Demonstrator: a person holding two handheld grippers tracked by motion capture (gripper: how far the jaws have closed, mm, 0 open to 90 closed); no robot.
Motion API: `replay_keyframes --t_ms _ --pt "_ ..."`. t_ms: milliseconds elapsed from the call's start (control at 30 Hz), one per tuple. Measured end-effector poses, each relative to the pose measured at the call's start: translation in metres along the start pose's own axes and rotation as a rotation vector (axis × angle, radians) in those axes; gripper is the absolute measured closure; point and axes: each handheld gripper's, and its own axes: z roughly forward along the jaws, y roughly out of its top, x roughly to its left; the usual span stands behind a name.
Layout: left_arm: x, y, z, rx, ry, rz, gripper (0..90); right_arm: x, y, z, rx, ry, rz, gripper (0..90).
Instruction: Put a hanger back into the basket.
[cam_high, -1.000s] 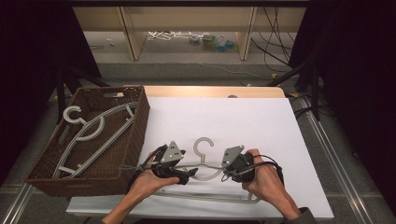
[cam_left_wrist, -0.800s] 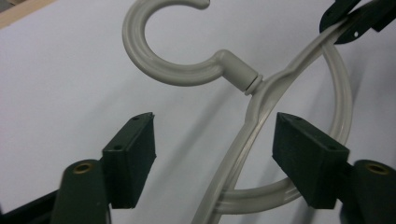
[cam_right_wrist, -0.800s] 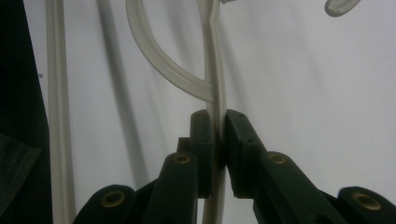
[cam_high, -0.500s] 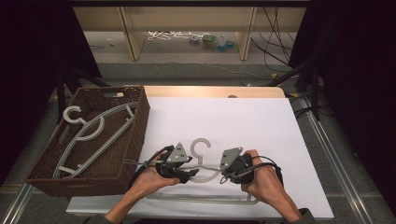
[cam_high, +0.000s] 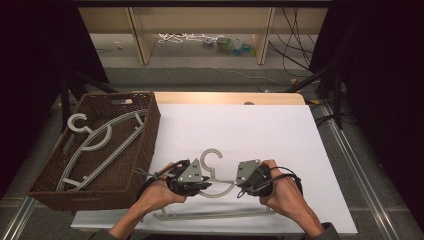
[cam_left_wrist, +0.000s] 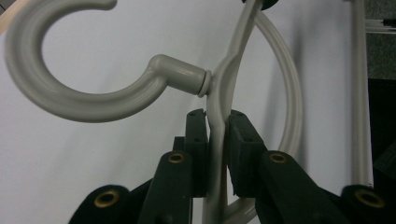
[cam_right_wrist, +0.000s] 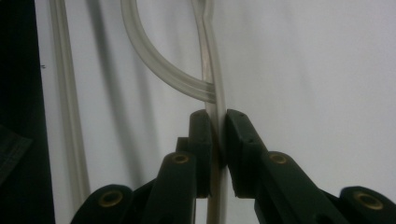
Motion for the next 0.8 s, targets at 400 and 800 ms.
replay_keyframes --t_ms 400,800 --pt "0.003 0.003 -0.012 -0.025 0.037 -0.049 81.9 -0.007 -0.002 -0.007 -0.144 -0.056 0.132 65.5" --pt "0.026 -0.008 -0.033 -0.017 0.132 -0.209 81.9 -0.015 -0.005 -0.019 -0.392 -0.202 0.365 27.4"
